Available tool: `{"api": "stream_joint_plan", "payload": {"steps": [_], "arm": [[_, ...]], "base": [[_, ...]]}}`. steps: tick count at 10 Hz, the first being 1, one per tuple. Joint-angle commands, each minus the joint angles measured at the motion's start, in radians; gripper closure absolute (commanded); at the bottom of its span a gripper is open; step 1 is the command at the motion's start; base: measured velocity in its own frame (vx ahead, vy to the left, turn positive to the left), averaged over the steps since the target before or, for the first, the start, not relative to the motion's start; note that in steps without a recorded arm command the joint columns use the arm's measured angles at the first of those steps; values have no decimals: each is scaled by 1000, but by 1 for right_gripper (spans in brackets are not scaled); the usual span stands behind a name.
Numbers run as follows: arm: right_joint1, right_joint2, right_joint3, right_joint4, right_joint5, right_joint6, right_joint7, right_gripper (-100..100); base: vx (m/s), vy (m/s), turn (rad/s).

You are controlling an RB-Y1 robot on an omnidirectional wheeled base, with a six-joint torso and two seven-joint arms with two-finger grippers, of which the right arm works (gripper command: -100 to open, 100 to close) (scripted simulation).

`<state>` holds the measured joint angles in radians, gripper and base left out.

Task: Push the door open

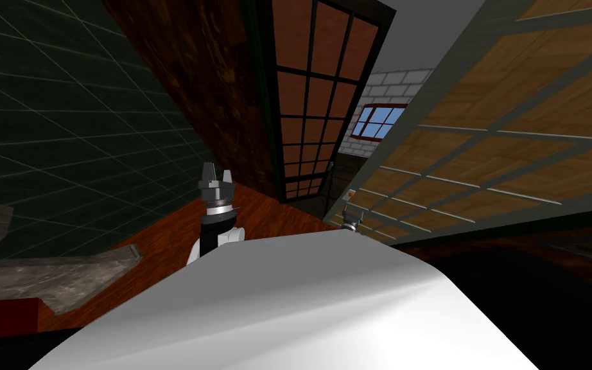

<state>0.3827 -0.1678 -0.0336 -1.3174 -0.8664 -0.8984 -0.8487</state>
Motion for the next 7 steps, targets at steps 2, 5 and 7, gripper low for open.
{"api": "stream_joint_plan", "payload": {"steps": [2,5,7], "arm": [[-1,-2,4,54,-38,-24,-51,-100],[-5,-6,6,119,-84,-49,-108,-100],[-8,-8,8,155,-109,-63,-140,-100]], "base": [[-29,-130,320],[-34,-120,315],[-50,-121,215]]}}
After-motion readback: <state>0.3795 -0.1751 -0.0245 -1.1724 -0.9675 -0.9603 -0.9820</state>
